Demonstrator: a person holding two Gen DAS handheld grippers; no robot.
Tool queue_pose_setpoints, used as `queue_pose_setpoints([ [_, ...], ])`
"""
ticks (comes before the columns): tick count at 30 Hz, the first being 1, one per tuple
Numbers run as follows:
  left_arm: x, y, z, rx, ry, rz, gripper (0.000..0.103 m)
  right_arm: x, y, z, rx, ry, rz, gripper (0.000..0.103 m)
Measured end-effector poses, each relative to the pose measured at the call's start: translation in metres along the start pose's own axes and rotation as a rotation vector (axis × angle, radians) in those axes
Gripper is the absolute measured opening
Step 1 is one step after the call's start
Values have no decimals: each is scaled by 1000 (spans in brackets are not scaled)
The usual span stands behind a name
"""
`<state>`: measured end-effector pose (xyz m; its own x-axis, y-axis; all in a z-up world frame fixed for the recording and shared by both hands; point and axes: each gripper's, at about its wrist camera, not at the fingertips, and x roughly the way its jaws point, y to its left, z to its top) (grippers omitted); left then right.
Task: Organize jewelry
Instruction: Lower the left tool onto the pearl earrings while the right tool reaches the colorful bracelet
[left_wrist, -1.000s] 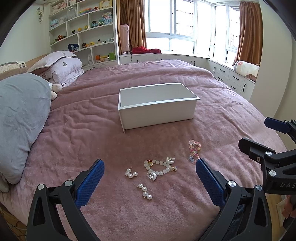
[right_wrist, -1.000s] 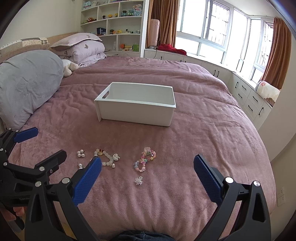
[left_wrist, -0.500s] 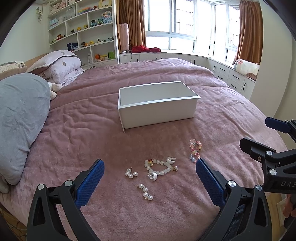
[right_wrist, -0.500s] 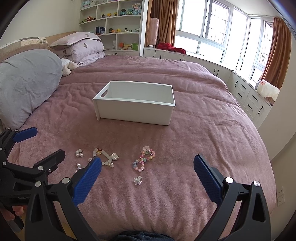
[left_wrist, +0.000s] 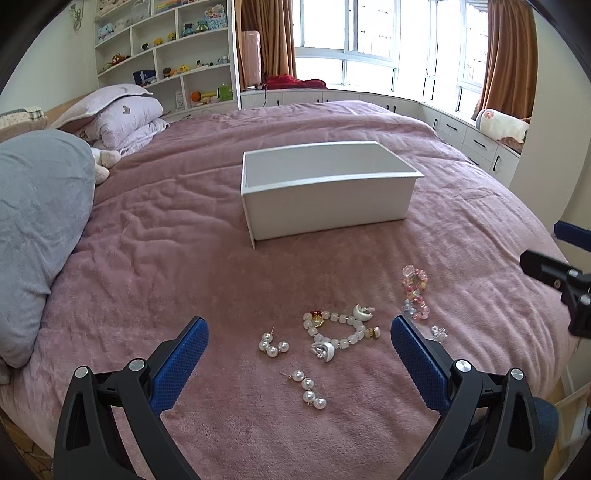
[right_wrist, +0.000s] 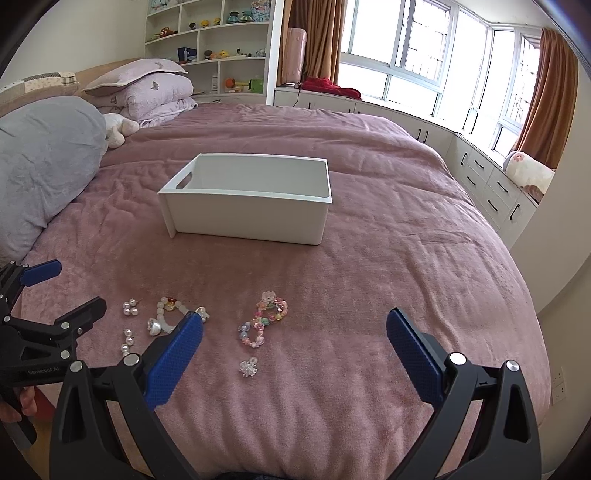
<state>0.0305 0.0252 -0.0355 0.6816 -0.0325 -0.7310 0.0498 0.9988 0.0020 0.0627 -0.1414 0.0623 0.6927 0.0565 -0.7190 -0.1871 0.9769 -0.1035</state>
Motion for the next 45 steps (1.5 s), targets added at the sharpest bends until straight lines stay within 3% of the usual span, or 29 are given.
queue_pose_setpoints([
  [13, 39, 7, -34, 45, 84, -41, 100, 54, -4, 9, -68, 20, 36, 98],
  [18, 50, 6, -47, 47, 118, -70, 99, 78, 0, 8, -100, 52, 80, 91],
  [21, 56, 7, -50, 44, 132, -82, 87, 96, 2, 6, -108, 73, 113, 82],
  [22, 59, 8, -50, 41, 141, -86, 76, 104, 2, 5, -103, 88, 132, 79],
  [23, 62, 8, -51, 38, 154, -92, 72, 111, 2, 4, -99, 104, 147, 79],
  [30, 75, 11, -60, 36, 189, -101, 63, 155, 6, -1, -76, 194, 199, 79],
  [33, 77, 16, -60, 18, 193, -118, 52, 168, 8, -4, -73, 218, 199, 75],
  [41, 80, 27, -57, -26, 197, -137, 26, 190, 9, -17, -42, 292, 227, 55],
  [45, 79, 28, -58, -36, 190, -142, 22, 193, 8, -22, -26, 300, 268, 39],
])
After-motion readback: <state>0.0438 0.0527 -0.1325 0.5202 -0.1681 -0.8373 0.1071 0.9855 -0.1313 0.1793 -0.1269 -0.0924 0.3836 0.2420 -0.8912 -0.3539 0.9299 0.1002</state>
